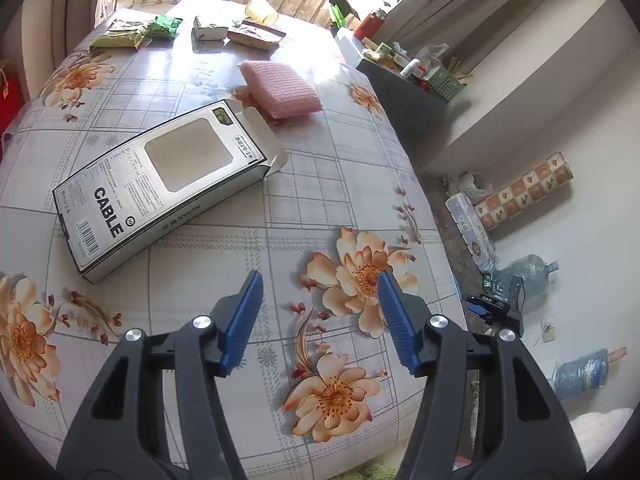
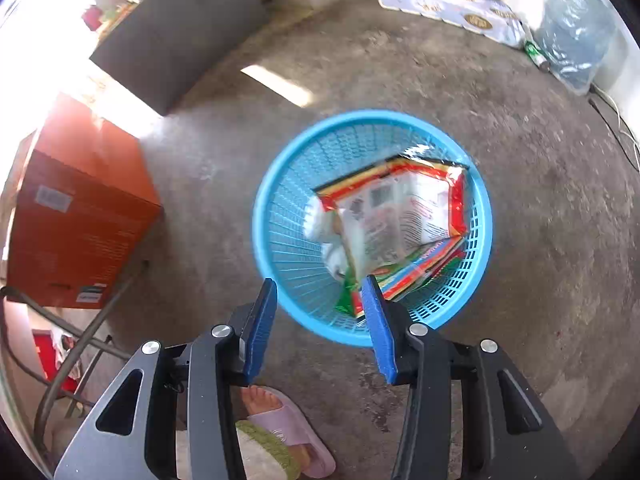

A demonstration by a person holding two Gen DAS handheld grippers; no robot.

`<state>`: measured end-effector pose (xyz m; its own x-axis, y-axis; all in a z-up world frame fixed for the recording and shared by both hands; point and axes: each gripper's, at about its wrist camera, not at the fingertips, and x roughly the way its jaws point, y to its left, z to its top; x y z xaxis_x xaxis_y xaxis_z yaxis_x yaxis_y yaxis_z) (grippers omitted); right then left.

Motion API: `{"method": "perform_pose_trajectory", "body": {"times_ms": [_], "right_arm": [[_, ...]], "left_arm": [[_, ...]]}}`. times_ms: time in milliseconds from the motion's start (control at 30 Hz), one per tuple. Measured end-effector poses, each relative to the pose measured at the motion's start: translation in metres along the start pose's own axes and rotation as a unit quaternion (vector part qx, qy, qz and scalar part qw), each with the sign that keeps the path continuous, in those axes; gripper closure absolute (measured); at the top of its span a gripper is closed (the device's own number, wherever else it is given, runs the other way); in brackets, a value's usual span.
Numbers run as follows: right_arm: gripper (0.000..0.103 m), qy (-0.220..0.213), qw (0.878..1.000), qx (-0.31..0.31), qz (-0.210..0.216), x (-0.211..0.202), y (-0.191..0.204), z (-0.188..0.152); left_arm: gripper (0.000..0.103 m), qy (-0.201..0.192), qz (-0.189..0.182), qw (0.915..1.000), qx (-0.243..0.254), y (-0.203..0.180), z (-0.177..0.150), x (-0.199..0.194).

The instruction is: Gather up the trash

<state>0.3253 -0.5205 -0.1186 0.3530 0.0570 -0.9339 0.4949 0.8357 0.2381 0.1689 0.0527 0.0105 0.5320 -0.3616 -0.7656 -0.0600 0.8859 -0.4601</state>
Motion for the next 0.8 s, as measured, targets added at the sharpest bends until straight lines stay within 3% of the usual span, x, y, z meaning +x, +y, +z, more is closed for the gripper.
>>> {"method": "perform_pose_trajectory", "body": {"times_ms": [133,267,400,533,667,800], "right_arm": [[0.044,-0.046,0.995,-0.05,0.08,-0.07,0.046,-0.019],[0.042,-0.056,0.979,-0.114,0.159,-0.115,0.12,-0.033],[0.036,-0.024,0.953,-0.176,0.244,-0.141,0.221,-0.064],[0.036,0.038,0.926,-0.218,0.305,-0.134,0.314,-0.102],[0.036,0.1,0.911,-0.239,0.32,-0.114,0.385,-0.139],[0.036,0.131,0.914,-0.242,0.297,-0.097,0.426,-0.163]], "left_arm": [[0.044,-0.031,0.026,0.9992,-0.006,0.026,-0.007,-0.02],[0.042,-0.059,0.036,0.9974,-0.023,0.052,-0.01,-0.04],[0.04,-0.097,0.057,0.9928,-0.042,0.079,-0.012,-0.061],[0.04,-0.131,0.071,0.9859,-0.076,0.111,-0.005,-0.073],[0.04,-0.148,0.092,0.9801,-0.095,0.14,0.017,-0.073],[0.04,-0.133,0.089,0.9811,-0.109,0.163,0.049,-0.048]]}}
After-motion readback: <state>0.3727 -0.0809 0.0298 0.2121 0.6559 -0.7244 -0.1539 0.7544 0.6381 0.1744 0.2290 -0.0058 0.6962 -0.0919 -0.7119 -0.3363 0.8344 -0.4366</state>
